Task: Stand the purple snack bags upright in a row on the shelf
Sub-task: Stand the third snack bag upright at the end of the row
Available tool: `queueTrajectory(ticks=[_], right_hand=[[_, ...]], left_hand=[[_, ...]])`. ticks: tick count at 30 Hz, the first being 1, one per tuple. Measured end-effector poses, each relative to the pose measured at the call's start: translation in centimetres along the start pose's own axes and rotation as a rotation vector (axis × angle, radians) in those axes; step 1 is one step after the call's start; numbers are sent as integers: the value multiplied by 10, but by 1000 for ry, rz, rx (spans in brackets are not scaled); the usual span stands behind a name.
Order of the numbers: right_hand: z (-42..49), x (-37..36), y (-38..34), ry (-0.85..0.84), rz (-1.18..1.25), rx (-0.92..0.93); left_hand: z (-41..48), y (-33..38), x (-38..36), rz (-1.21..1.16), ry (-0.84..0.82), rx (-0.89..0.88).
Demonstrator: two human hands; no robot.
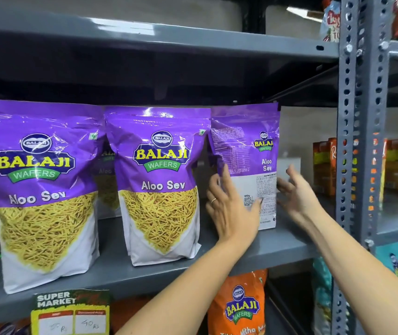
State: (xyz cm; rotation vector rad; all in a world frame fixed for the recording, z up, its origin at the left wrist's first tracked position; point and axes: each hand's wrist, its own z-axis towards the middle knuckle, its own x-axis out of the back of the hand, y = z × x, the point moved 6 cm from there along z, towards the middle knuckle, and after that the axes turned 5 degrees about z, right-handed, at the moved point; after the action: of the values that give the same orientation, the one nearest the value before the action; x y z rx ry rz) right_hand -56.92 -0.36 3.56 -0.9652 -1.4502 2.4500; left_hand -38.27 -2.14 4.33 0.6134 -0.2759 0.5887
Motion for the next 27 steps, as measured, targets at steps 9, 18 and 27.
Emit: queueTrajectory(ticks=[9,18,27], right_hand=[[21,7,10,61,-67,-143],[10,-8,9,-232,-248,-84],[5,-21,5,-345,-161,-94]], left_hand=[[-6,7,-25,-339,-189,167],[8,6,-34,-557,-382,345],[22,-15,-46,-819,-399,432]])
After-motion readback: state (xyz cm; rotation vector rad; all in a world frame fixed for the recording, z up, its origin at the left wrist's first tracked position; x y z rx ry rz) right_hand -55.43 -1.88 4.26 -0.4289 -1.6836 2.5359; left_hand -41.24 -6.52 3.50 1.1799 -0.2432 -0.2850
